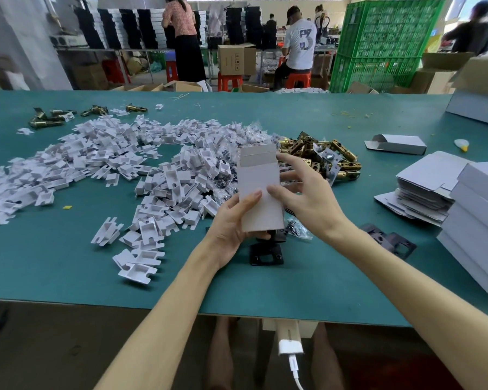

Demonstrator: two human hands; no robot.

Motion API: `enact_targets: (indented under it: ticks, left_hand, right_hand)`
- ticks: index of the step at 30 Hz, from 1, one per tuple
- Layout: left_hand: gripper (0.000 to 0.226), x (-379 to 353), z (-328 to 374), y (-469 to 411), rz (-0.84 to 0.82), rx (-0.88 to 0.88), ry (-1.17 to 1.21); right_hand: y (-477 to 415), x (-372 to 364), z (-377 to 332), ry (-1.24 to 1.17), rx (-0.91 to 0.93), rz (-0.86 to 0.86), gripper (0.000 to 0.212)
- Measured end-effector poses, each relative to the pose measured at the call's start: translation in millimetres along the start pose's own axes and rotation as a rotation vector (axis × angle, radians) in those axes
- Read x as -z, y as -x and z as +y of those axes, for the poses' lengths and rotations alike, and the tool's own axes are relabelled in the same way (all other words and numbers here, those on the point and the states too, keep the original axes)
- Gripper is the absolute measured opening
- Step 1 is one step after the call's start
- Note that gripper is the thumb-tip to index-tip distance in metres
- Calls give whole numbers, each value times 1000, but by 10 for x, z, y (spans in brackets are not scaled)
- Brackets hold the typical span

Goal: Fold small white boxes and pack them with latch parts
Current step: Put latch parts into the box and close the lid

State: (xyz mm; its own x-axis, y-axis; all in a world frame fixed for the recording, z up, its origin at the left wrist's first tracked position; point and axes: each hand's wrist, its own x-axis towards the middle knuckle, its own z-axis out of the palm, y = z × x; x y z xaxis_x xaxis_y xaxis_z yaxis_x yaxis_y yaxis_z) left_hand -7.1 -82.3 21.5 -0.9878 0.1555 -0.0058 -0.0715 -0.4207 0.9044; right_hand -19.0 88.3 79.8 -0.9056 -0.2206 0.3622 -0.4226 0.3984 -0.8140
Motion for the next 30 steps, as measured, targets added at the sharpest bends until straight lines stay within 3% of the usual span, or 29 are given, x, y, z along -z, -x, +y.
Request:
enact_targets:
  ticks: [9, 14, 16, 20, 30]
  left_hand:
    - [53, -78, -98, 21, 27, -84, -282]
    - [34, -58, -80, -11, 86, -186, -341]
    - [38, -59, -85, -18, 68, -179, -343]
    - [40, -63, -81, -2, 36, -141, -349]
    - [15, -29, -75, 10, 80, -77, -312]
  right_hand:
    - [292, -104, 370, -493, -190, 161, 49]
    - [407, -135, 532, -604, -251, 209, 38]
    - [452, -152, 583, -670, -283, 204, 34]
    - [486, -172, 623, -689, -293, 187, 32]
    - [502, -186, 636, -659, -300, 146, 26]
